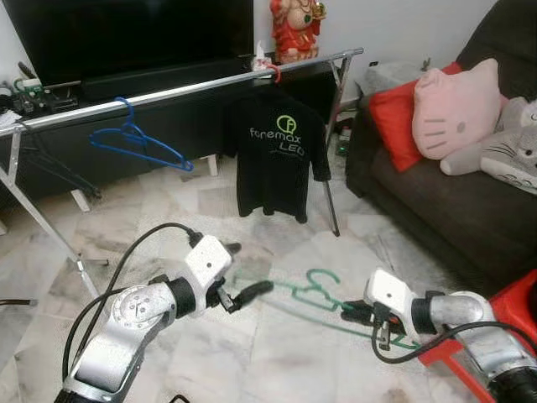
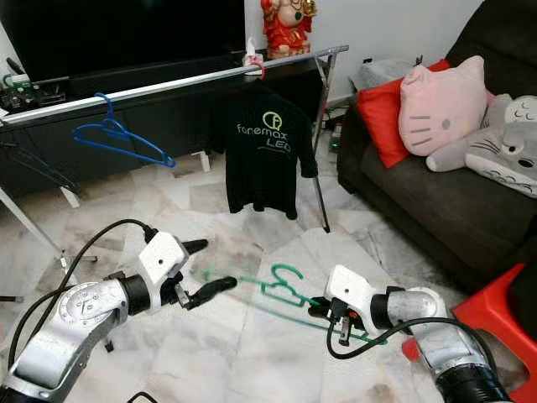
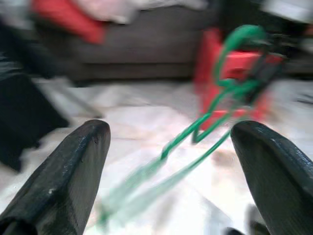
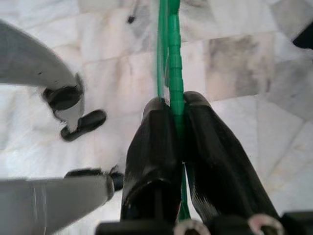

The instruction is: Hang hanger

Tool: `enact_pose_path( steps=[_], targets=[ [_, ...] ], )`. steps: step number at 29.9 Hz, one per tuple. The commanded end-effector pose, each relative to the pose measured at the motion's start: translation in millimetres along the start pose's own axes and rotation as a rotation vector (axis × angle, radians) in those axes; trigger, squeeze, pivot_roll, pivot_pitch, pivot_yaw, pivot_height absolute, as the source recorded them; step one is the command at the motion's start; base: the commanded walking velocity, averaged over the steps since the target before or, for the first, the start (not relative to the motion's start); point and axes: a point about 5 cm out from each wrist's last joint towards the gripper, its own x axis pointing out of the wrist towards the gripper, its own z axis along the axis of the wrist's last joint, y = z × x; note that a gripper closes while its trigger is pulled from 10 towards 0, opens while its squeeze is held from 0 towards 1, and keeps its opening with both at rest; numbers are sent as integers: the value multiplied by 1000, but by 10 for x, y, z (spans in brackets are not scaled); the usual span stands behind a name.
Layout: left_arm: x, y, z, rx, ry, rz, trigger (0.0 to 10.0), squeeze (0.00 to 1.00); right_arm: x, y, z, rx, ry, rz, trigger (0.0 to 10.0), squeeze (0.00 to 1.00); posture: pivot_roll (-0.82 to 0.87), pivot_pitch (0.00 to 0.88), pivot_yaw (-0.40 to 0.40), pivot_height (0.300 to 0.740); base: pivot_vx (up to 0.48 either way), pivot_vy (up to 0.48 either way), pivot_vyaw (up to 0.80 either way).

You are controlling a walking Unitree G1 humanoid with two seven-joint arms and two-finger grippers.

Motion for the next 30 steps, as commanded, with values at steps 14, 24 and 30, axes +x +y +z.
enact_pose_path(
  steps=[14,24,30],
  targets=[
    [285,-119,69,64,85,-299,10000,0,103,67,399,-146,-83,189,10000,0,-6,0,-45,716,0,0,0],
    [345,-154,4,58,131,-353,10000,0,102,85,489,-181,-98,219,10000,0,-22,0,-39,716,0,0,0],
    [380,-162,-36,89,170,-390,4353,0,97,80,537,-195,-109,217,10000,0,-25,0,-36,716,0,0,0]
  ],
)
